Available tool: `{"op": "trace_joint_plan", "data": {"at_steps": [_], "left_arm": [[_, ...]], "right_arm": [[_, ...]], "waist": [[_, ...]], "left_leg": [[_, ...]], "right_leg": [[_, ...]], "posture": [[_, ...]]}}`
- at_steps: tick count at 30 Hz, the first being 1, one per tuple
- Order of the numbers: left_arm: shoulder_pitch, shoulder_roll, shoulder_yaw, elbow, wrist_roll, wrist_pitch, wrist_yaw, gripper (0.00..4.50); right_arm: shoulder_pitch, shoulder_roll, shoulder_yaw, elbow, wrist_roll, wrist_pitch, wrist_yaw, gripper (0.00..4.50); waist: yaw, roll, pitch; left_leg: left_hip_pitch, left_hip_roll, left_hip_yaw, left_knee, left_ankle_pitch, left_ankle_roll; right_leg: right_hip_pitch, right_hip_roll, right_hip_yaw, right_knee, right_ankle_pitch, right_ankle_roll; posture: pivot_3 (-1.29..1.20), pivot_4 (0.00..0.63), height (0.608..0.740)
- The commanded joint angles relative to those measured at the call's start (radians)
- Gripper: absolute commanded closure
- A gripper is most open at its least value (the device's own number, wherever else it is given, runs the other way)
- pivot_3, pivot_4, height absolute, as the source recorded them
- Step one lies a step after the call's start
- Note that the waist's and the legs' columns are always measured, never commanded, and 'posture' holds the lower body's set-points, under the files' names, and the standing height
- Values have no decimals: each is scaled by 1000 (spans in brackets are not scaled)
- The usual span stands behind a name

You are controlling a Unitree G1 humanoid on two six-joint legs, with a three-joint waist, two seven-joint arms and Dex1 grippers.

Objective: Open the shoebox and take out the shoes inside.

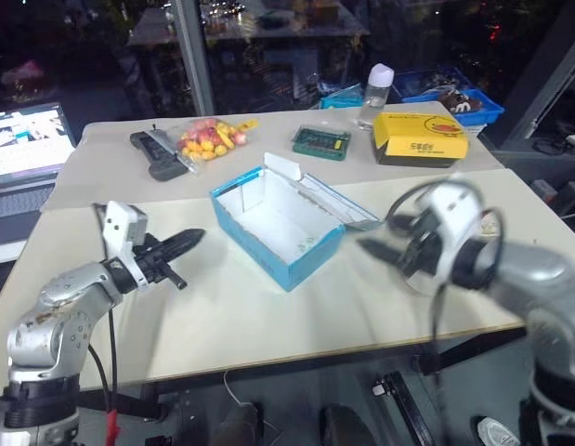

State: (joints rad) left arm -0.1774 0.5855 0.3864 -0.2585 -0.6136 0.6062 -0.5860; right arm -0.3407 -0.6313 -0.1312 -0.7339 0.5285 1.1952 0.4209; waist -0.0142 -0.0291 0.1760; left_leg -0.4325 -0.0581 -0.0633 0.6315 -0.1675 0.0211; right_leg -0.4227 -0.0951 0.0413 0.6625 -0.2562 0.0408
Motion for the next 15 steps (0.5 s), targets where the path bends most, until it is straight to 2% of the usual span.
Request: {"op": "trace_joint_plan", "data": {"at_steps": [1,4,8,12,15], "left_arm": [[77,-46,67,-135,-18,-15,91,4500],[134,-65,99,-165,-18,-24,124,4500],[137,-96,137,-77,80,-105,234,4500],[145,-168,119,-39,106,-154,286,4500],[158,-219,111,-16,125,-184,319,4500]], "right_arm": [[111,53,-18,17,-184,-180,-180,844],[263,83,3,59,-369,-327,-331,844],[415,132,84,89,-469,-488,-367,844],[438,169,128,207,-509,-584,-350,844],[441,197,120,240,-517,-612,-350,844]], "waist": [[6,0,0],[21,-2,-1],[25,-3,-3],[7,-2,-3],[2,-4,-4]], "left_leg": [[-1,-1,0,1,0,0],[-2,-3,0,3,0,0],[0,-1,0,3,1,-3],[13,4,1,2,1,-3],[17,6,1,2,-3,-10]], "right_leg": [[-1,-1,0,-1,1,1],[1,-3,0,-5,4,6],[2,-1,0,-6,7,5],[16,3,0,-8,5,7],[23,4,-2,-15,3,10]], "posture": [[0,150,723],[0,150,723],[0,150,723],[0,150,723],[0,150,723]]}}
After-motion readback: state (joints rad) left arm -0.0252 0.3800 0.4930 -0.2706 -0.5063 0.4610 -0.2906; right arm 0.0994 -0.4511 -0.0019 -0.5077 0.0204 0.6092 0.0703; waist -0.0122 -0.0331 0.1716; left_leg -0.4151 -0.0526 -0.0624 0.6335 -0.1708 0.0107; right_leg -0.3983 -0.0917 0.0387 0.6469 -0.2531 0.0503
